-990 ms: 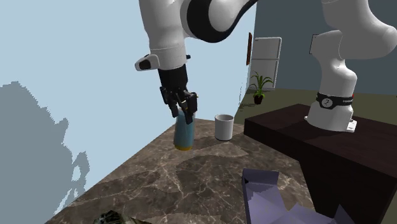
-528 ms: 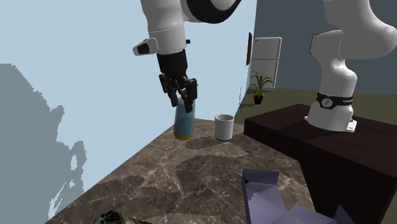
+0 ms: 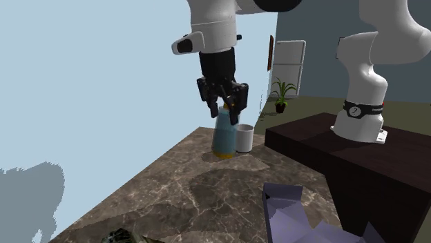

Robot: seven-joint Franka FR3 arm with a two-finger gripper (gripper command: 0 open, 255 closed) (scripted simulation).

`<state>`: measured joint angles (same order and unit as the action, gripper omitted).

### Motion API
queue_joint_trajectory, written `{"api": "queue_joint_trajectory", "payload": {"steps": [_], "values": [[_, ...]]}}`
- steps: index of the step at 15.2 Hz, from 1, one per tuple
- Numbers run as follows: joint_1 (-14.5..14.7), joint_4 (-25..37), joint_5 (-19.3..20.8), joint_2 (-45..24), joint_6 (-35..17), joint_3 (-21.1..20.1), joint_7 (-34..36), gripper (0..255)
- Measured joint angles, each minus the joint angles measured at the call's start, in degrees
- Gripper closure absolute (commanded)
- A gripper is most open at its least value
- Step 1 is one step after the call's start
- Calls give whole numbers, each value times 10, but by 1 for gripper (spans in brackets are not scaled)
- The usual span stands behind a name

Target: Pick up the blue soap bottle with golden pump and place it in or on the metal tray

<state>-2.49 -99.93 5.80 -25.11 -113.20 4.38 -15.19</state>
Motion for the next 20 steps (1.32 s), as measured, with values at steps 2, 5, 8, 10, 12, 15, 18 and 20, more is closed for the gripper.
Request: {"api": "queue_joint_trajectory", "payload": {"steps": [2,5,8,10,12,15,18,20], "values": [[14,-20,-1,16,-2,-7,20,255],[38,-65,-1,53,-6,-19,55,255],[60,-88,-4,71,-9,-32,89,255],[76,-113,-7,86,-17,-42,114,255],[91,-127,-10,99,-15,-52,138,255],[115,-141,-16,114,-11,-69,175,255],[130,-157,-20,122,-18,-81,200,255],[133,-162,-20,115,-29,-82,206,255]]}}
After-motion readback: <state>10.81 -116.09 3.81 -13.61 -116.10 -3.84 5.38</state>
